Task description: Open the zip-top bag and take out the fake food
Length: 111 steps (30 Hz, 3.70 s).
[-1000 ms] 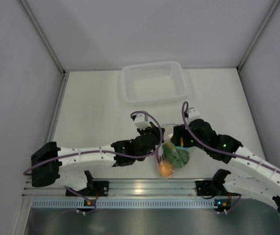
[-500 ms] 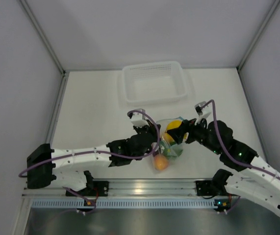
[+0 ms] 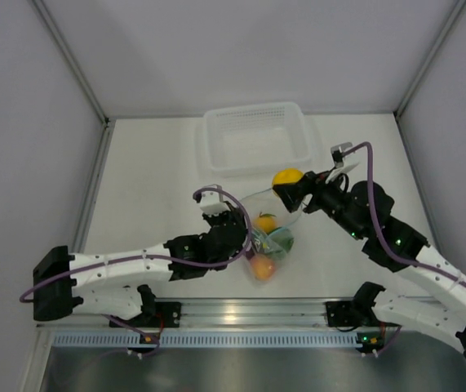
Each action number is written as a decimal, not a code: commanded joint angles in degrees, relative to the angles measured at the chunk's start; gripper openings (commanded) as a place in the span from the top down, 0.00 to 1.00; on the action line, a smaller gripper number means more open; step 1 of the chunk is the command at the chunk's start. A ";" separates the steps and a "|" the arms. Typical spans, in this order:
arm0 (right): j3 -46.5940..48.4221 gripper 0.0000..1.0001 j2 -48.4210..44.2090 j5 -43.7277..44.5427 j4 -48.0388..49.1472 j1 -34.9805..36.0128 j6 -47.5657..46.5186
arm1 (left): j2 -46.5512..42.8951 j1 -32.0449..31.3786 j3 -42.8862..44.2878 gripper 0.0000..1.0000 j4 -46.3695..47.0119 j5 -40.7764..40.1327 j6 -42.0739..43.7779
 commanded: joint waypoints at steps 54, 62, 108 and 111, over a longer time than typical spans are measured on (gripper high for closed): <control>15.08 0.41 22.65 -17.24 -7.29 -14.51 -6.98 | -17.61 2.60 -4.33 1.00 -4.61 6.42 1.28; 6.70 0.51 9.80 -12.69 -8.34 2.10 -3.46 | -14.37 2.60 -0.91 1.00 -2.50 9.84 1.45; -15.19 0.51 15.86 11.05 12.75 10.55 12.10 | 2.25 2.77 8.50 1.00 13.23 26.72 -0.65; -14.66 0.49 18.84 13.93 12.75 10.55 12.36 | 3.04 2.77 8.85 1.00 13.23 26.98 -1.09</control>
